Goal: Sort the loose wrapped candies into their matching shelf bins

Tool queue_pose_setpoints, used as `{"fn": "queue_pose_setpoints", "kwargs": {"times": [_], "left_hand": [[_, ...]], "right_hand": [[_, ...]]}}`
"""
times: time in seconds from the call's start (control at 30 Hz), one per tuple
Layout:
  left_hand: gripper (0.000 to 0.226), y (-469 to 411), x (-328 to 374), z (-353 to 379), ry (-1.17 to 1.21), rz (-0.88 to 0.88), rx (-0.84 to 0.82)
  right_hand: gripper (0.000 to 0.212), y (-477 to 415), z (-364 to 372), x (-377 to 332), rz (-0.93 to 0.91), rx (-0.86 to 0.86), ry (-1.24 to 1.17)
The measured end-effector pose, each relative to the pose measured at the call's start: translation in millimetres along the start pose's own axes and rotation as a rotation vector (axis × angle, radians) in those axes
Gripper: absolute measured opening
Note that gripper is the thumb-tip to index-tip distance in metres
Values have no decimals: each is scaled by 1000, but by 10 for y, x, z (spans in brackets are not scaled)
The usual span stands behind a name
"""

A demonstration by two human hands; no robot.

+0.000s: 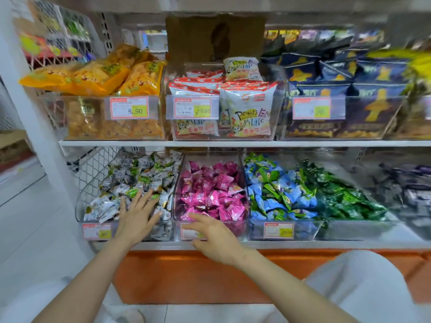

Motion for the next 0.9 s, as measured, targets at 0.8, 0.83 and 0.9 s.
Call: {"fn": "queue_pose_setpoints", "kwargs": {"times": [0.8, 0.83, 0.9], "left_hand": [[40, 420, 557, -298, 353, 11, 25], [44, 450, 566, -232, 299, 20, 6], [51, 510, 652, -152, 205, 57, -19]], "right_hand": [[27, 1057, -807, 867, 184, 246, -65], [27, 1141, -959, 965, 203, 330, -47], [24, 1319, -1236, 1109, 236, 485, 0]]}}
Point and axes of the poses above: each hand's wrist, its own y-axis away from the middle knuckle, its own z-axis out of the palm, x = y × z, the point moved 9 cm from there along -y, towards the middle knuckle, and after that the axes turned 14 degrees about -y, right-handed, at the moved point
